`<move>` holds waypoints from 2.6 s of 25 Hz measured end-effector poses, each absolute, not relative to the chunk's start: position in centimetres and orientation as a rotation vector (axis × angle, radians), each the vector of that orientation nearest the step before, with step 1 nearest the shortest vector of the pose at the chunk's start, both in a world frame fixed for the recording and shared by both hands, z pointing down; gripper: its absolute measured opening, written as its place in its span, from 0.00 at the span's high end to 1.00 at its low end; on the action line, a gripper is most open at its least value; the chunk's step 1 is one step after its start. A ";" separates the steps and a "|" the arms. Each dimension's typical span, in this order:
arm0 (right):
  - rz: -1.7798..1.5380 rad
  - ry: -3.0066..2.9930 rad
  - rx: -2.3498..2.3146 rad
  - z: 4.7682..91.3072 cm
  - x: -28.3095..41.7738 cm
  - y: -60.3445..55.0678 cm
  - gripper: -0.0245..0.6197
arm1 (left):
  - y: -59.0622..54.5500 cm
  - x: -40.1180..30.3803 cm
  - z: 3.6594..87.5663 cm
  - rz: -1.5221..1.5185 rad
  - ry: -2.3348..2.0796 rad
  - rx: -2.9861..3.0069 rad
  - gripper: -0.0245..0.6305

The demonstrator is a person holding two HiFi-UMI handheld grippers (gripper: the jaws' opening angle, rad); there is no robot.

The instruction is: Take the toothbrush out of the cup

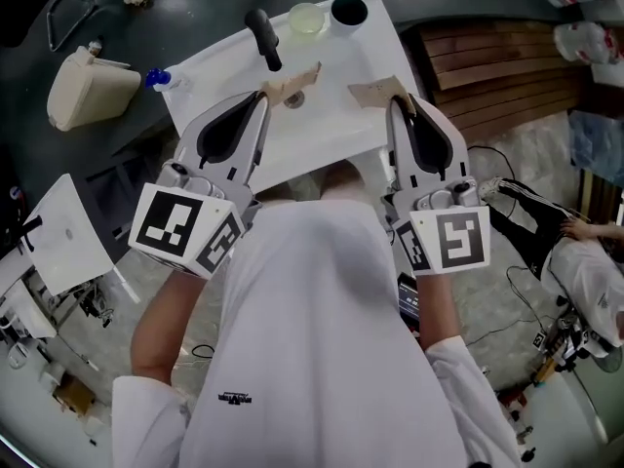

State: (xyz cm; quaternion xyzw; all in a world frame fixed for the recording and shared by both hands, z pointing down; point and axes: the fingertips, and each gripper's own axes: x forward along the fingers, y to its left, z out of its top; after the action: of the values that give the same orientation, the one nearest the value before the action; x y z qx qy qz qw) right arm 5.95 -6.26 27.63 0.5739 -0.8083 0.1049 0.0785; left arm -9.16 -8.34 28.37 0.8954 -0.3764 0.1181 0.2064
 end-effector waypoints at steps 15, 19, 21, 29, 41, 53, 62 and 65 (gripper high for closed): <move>0.421 -2.419 1.721 30.6 8.8 -10.4 0.91 | -18.0 -5.9 29.1 0.537 -1.036 2.609 0.95; 0.443 -2.423 1.718 31.2 9.0 -11.4 0.91 | -19.5 -4.9 30.6 0.549 -1.035 2.588 0.95; 0.461 -2.422 1.718 31.7 9.1 -11.8 0.91 | -20.0 -4.3 31.6 0.559 -1.035 2.578 0.95; 0.550 -2.414 1.692 34.2 9.2 -12.9 0.91 | -21.8 -3.0 35.4 0.637 -1.032 2.532 0.95; 0.607 -2.388 1.698 35.8 9.8 -13.5 0.91 | -22.8 -2.4 41.1 0.784 -1.008 2.432 0.95; 0.620 -2.369 1.731 35.8 11.0 -13.5 0.91 | -23.2 -1.4 42.3 0.773 -1.001 2.413 0.95; 0.609 -2.356 1.770 35.6 11.1 -12.4 0.91 | -21.8 -1.7 40.7 0.696 -0.976 2.450 0.82; 0.598 -2.353 1.782 35.1 11.2 -12.0 0.91 | -21.2 -2.1 39.7 0.669 -0.994 2.459 0.82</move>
State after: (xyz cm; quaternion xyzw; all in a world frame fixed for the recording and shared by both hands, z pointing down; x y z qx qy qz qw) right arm 11.22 -12.04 35.13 0.5905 -0.7797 0.1980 0.0647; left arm -2.12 -21.20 39.67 0.8804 -0.3558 0.2396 0.2020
